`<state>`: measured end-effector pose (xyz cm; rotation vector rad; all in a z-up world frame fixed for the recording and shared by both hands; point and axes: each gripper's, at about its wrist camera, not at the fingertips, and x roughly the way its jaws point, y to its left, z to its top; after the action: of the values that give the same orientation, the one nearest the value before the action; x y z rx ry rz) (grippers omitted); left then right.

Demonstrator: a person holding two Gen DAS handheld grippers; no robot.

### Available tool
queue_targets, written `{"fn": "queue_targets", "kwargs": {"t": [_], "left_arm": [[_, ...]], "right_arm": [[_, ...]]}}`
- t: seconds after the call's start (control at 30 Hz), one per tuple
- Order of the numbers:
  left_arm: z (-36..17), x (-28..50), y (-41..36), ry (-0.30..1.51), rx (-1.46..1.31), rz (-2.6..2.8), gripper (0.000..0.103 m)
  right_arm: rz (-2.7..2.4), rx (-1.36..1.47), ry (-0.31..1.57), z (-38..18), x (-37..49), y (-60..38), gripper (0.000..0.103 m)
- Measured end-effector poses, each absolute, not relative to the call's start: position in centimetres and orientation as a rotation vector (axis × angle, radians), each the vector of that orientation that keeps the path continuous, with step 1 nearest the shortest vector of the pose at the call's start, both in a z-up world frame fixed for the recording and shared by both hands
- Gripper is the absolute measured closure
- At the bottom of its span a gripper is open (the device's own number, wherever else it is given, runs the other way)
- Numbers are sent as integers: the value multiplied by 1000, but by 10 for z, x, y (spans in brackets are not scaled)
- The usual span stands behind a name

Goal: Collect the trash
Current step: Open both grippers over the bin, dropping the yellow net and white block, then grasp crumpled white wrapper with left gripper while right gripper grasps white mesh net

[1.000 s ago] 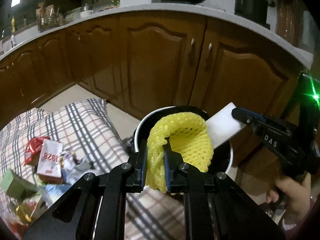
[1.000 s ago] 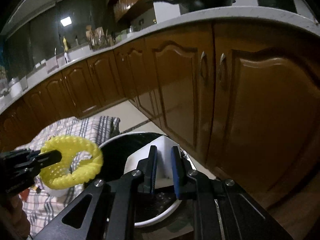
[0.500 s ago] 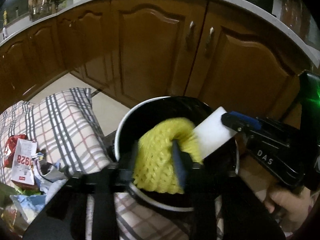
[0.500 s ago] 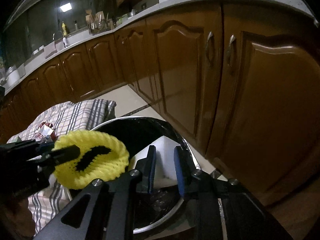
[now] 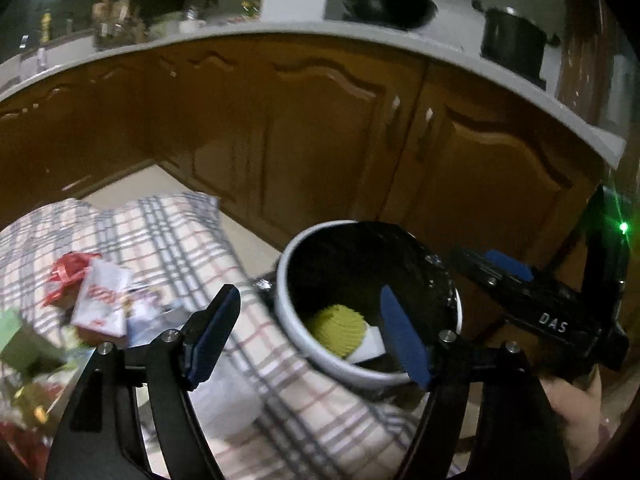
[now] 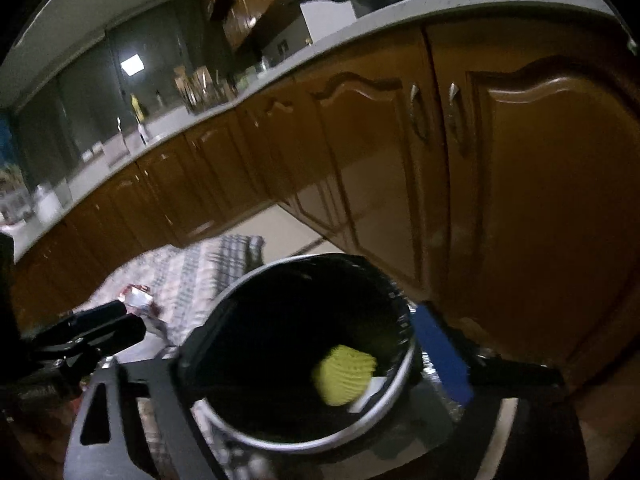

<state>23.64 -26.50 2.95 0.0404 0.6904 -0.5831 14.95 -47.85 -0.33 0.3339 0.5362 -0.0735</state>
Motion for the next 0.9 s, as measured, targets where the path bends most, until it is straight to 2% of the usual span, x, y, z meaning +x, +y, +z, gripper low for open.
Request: {"fn": "queue_targets", "kwargs": {"t": [0.17, 0.43, 0.9], "left_arm": [[36, 216, -218, 609, -7, -499, 24], [27, 207, -159, 631, -62, -413, 23], [12, 199, -116, 670, -86, -361, 23]], "right_arm": [[-32, 381, 513, -6, 136, -458, 9], [24, 402, 512, -10, 124, -424, 8], [103, 372, 548, -10, 121, -373, 8]]}}
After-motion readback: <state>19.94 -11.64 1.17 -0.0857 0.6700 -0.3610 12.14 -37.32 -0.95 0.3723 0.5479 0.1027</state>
